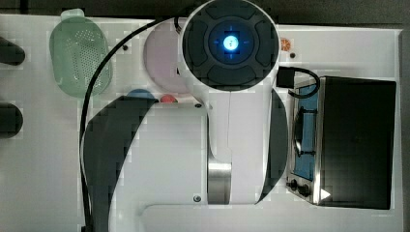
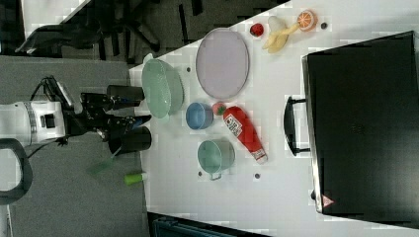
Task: Flap open oven.
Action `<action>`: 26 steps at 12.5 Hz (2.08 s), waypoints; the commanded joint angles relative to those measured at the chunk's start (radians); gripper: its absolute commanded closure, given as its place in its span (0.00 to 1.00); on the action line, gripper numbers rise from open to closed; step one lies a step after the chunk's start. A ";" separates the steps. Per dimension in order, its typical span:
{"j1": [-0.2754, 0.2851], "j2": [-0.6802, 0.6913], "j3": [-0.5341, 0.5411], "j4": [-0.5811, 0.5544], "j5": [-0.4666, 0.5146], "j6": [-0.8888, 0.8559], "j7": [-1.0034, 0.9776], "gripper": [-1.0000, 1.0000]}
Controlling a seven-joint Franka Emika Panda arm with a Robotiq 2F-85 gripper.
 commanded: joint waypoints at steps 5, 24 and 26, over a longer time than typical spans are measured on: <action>-0.027 -0.432 -0.056 -0.303 -0.006 -0.176 0.116 0.00; -0.073 -0.137 -0.346 -0.429 -0.091 0.322 -1.045 0.83; -0.075 -0.068 -0.396 -0.428 -0.090 0.433 -1.241 0.83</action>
